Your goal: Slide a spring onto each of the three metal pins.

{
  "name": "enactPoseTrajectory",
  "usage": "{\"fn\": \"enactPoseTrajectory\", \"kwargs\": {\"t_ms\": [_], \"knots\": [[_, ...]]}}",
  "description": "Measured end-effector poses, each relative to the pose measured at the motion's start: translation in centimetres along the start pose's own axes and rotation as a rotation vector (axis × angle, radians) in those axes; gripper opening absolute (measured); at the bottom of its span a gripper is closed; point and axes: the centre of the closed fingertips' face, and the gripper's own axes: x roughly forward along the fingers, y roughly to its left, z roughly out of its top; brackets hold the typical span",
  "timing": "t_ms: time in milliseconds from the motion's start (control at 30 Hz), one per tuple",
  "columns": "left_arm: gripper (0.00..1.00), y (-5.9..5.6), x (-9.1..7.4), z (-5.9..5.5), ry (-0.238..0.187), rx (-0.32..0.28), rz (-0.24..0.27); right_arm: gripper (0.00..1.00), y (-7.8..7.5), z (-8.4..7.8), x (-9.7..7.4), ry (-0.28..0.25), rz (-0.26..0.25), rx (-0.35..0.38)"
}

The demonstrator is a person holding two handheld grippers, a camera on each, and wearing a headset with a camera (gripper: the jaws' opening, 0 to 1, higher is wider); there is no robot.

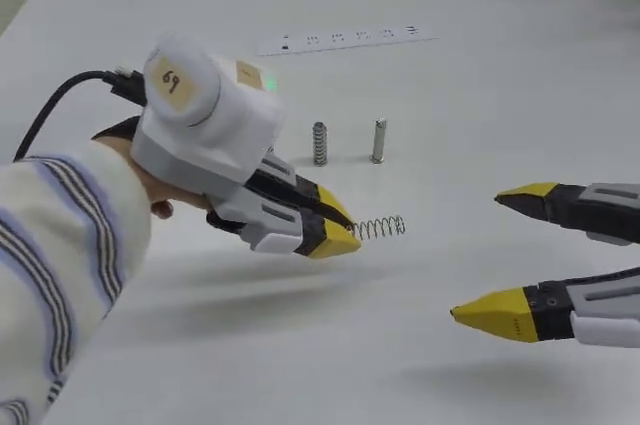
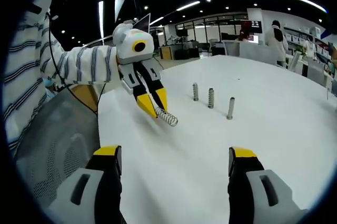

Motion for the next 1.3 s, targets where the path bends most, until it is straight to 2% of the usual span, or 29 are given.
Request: {"fn": "enactPoseTrajectory", "kwargs": {"t_ms": [133, 267, 400, 533, 733, 900, 967, 1000, 1067, 1200, 1300], "knots": [[0.02, -0.3, -0.5, -0.3, 0.003, 0.008, 0.012, 0.76, 0.3, 1.2, 0.6, -0.030, 0.049, -0.010], [0.02, -0.7, -0.9, -0.1, -0.028, -0.007, 0.015, 0.69, 0.7, 2.1, 1.4, -0.048, 0.100, -0.033], [0.02, -0.9, -1.1, -0.2, -0.050, -0.033, 0.016, 0.64, 1.5, 2.3, 2.4, -0.038, 0.156, -0.055], [0.02, -1.1, -1.3, -0.4, -0.051, -0.037, 0.021, 0.59, 2.2, 2.3, 3.2, -0.028, 0.199, -0.061], [0.02, -1.3, -1.5, -0.5, -0.051, -0.040, 0.021, 0.45, 3.1, 2.5, 4.2, -0.022, 0.267, -0.068], [0.02, -1.2, -1.6, 0.0, -0.070, -0.038, 0.032, 0.37, 3.4, 2.4, 4.8, -0.005, 0.291, -0.093], [0.02, -1.3, -1.6, 0.0, -0.064, -0.031, 0.029, 0.33, 3.5, 2.5, 4.9, -0.006, 0.302, -0.098], [0.02, -1.4, -1.5, -0.1, -0.061, -0.030, 0.026, 0.31, 3.5, 2.5, 4.9, -0.008, 0.304, -0.097], [0.02, -1.5, -1.5, 0.2, -0.081, -0.041, 0.019, 0.30, 3.5, 2.6, 5.0, -0.009, 0.310, -0.093], [0.02, -1.6, -1.4, 0.0, -0.080, -0.044, 0.013, 0.24, 3.7, 2.7, 5.1, -0.016, 0.331, -0.060], [0.02, -1.6, -1.4, 0.0, -0.083, -0.046, 0.010, 0.20, 4.0, 2.6, 5.1, -0.014, 0.341, -0.069]]}}
